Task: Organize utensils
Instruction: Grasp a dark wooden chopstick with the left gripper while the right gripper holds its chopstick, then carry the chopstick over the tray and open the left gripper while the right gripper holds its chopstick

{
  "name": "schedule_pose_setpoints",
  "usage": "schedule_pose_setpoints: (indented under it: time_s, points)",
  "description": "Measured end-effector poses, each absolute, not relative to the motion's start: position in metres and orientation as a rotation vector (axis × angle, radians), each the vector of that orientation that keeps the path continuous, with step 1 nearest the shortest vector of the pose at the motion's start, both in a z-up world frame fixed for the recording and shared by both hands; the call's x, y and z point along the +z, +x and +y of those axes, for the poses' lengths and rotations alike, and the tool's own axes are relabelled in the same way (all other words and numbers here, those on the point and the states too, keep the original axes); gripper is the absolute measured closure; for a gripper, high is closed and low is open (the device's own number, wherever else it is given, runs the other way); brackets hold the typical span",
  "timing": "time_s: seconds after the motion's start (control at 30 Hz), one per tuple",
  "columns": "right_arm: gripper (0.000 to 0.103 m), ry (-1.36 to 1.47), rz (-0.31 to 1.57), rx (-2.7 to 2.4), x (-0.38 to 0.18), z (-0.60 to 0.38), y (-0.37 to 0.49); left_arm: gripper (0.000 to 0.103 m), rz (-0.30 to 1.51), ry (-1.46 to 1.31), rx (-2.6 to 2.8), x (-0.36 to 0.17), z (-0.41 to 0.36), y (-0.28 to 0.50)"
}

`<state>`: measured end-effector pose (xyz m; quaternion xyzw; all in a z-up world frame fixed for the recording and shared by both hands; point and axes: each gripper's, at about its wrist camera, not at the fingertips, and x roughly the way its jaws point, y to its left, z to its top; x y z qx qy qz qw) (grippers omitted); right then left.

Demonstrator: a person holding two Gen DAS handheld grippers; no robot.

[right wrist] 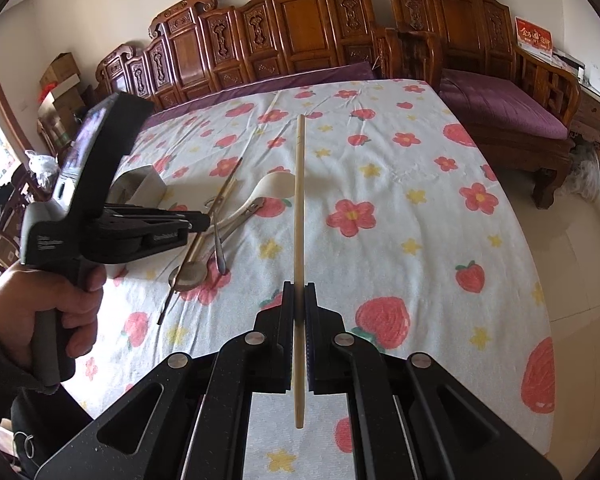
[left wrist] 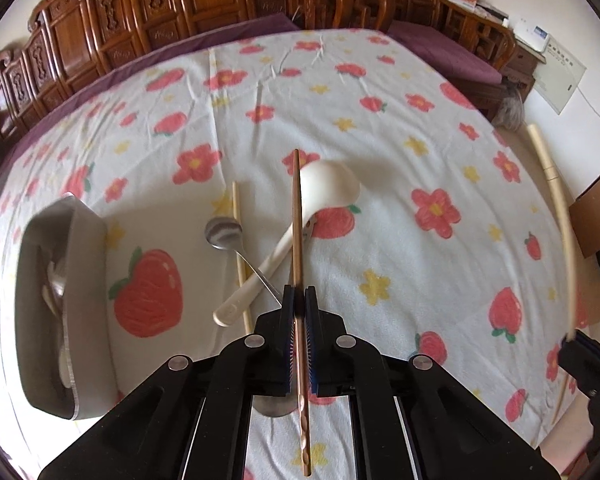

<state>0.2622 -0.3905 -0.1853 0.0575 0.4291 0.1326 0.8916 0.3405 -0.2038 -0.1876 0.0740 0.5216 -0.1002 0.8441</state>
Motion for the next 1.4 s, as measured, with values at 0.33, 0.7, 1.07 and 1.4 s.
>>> schedule_pose_setpoints:
  time_s: [0.33,0.7,1.07,1.4]
  points:
    - [0.097,0.120,0.862,0.305,-0.175,-0.378,0.255,0.098,1.021,0.154,-0.225,-0.149,-0.186,0.320]
    - [0.097,0.096,0.832,0.344,-0.158,-0.348,0.247,0.099,0.978,0.146,-0.223,-0.119,-0.144,0.305]
    - [0.097,0.069,0.834,0.376,-0.139,-0.300,0.270,0.098,0.967,0.108,-0.184,-0.100,-0.075,0.308]
    - [0.097,0.044,0.846,0.421,-0.123,-0.240,0.306,0.098,0.984,0.088,-0.180,-0.106,-0.015,0.323]
